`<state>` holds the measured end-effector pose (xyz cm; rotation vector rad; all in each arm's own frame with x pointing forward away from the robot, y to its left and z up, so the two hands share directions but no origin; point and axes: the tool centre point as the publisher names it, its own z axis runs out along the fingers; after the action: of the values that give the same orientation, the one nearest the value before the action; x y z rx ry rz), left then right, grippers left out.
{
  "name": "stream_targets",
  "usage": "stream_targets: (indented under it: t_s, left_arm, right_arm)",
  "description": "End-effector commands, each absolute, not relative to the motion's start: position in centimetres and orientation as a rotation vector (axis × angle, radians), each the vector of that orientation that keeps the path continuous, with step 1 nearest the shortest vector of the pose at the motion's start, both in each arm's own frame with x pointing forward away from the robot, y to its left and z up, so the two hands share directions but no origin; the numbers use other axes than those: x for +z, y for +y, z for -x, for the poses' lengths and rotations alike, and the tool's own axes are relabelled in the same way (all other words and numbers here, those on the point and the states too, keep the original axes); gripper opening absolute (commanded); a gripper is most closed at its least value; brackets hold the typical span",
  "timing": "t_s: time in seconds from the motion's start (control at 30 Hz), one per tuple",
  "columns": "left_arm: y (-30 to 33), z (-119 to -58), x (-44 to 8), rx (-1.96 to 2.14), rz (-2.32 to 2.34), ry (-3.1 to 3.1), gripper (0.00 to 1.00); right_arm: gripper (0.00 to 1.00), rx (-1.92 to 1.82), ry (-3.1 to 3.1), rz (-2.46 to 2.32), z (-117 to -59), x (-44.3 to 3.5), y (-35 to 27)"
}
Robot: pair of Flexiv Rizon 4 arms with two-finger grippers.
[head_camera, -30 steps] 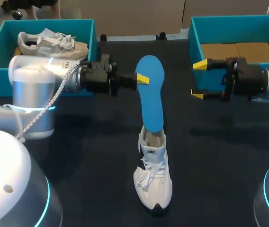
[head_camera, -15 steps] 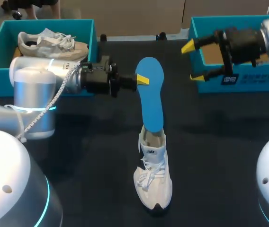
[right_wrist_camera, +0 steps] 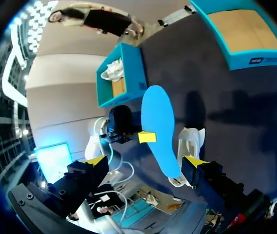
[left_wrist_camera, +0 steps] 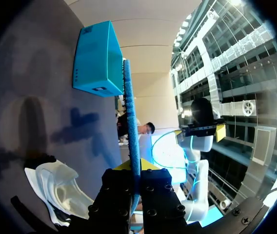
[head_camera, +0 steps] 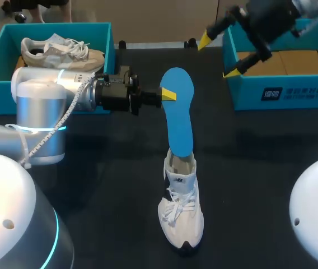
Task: Take the shoe out of the shoebox, open the shoe tongue, remove and reinsert the insole, then place the shoe into the shoebox
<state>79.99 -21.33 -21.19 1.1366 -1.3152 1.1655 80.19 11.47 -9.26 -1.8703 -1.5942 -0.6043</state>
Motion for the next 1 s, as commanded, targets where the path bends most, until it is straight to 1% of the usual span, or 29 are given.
stream_targets:
  t_s: [0.03,0.4,1.0]
  left_arm:
    - [-21.4,-80.0,-21.2,1.165,-1.138,-1.315,0.00]
    - [-21.4,-80.0,-21.2,1.165,-1.138,-1.315,0.00]
    - [-21.4,-80.0,-21.2,1.165,-1.138,-1.315,0.00]
  right_arm:
    - [1.00,-0.168,-1.844,2.158,-80.5,-8.7,12.5]
    - [1.00,0.023,-1.929,2.261,-81.2,-8.4,15.0]
    - [1.00,0.000,-1.979,2.316,-80.6,-8.9,19.0]
